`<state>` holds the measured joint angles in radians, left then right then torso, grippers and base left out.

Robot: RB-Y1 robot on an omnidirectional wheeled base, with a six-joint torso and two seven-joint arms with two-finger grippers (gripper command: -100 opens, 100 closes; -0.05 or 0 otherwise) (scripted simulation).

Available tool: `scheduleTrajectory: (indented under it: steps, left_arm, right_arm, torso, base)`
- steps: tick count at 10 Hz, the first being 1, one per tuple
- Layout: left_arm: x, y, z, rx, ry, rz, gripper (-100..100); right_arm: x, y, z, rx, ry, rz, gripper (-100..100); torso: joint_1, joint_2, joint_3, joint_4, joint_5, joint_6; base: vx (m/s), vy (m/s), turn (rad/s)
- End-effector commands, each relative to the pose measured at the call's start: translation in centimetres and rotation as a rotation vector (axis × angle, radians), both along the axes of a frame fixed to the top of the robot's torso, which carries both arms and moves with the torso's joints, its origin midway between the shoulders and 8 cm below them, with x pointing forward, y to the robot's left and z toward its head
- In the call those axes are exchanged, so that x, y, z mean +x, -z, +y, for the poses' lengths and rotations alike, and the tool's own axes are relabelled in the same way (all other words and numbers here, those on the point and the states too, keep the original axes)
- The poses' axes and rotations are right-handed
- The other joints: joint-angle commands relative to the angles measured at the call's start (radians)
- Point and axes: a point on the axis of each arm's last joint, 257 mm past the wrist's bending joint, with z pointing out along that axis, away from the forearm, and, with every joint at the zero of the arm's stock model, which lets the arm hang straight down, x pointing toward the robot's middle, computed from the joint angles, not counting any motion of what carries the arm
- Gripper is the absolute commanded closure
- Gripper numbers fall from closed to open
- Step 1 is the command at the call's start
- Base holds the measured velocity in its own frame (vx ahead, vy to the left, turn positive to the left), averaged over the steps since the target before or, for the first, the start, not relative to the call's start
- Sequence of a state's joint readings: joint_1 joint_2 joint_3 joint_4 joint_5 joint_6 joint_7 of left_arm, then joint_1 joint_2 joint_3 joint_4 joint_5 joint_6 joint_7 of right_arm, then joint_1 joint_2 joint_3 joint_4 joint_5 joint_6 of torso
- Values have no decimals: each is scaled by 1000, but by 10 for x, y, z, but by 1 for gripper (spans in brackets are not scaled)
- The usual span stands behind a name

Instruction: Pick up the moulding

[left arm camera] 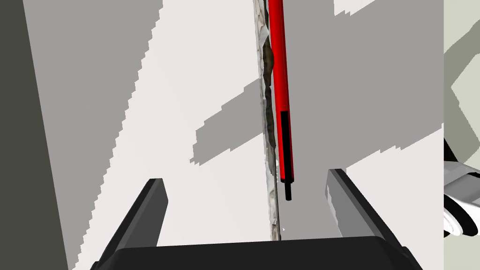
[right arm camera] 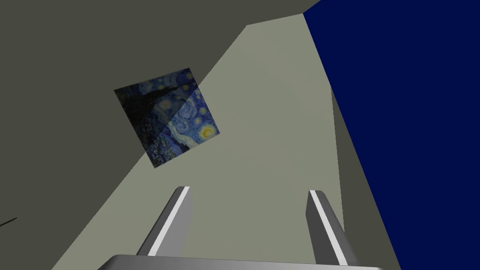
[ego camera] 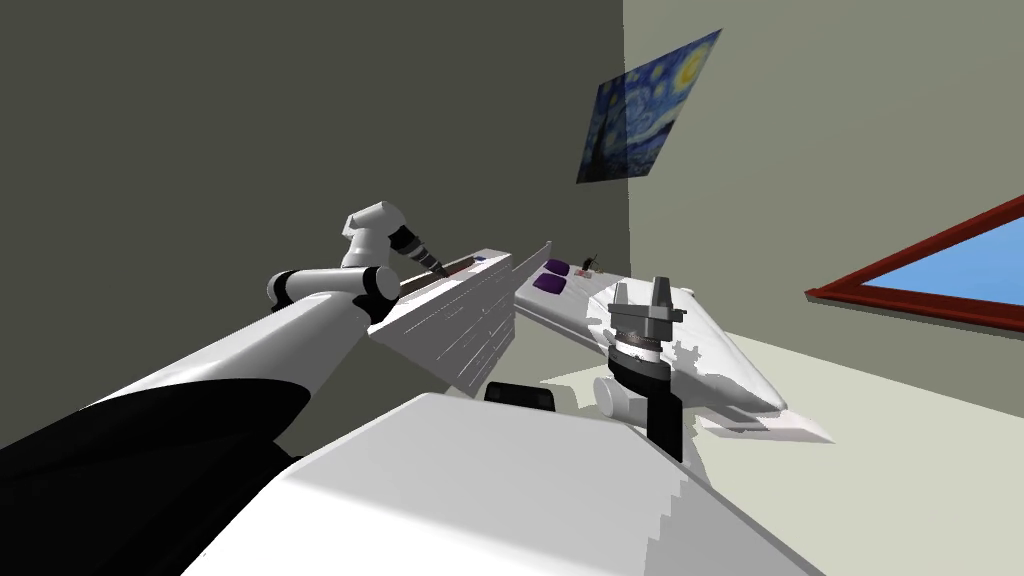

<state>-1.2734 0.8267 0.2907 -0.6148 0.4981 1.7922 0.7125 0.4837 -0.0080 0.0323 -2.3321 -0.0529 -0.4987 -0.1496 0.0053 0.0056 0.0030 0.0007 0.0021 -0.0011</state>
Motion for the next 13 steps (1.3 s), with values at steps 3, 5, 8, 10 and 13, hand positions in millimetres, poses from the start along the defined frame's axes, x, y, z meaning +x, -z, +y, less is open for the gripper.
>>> scheduleTrajectory:
  steps: [3,5,8,10,13]
  left_arm:
    - [21,-1,-31,-10,-33,-10,-100]
    - [21,-1,-31,-15,-46,-8,-100]
    - [21,-1,-29,-14,-46,-9,100]
    - [21,-1,-30,-17,-45,-7,100]
    - [7,-2,-9,-14,-38,2,100]
  right_arm:
    - [0,0,0,0,0,0,0]
    - [0,0,0,0,0,0,0]
    - [0,0,0,0,0,0,0]
    - [0,0,0,0,0,0,0]
    - [0,0,0,0,0,0,0]
  torso:
    - [-2,-2,-1,0,0,-1]
    - [0,1,1,1,0,-1]
    - [-4,-6,-3,-1,-1,-1]
    - [-5,-7,-4,-1,-2,-2]
    - [-5,-7,-4,-1,-1,-2]
  base:
    - [-90,73,-73]
    - [-80,75,-48]
    - [-4,5,2]
    - [0,0,0]
    - [43,-22,46]
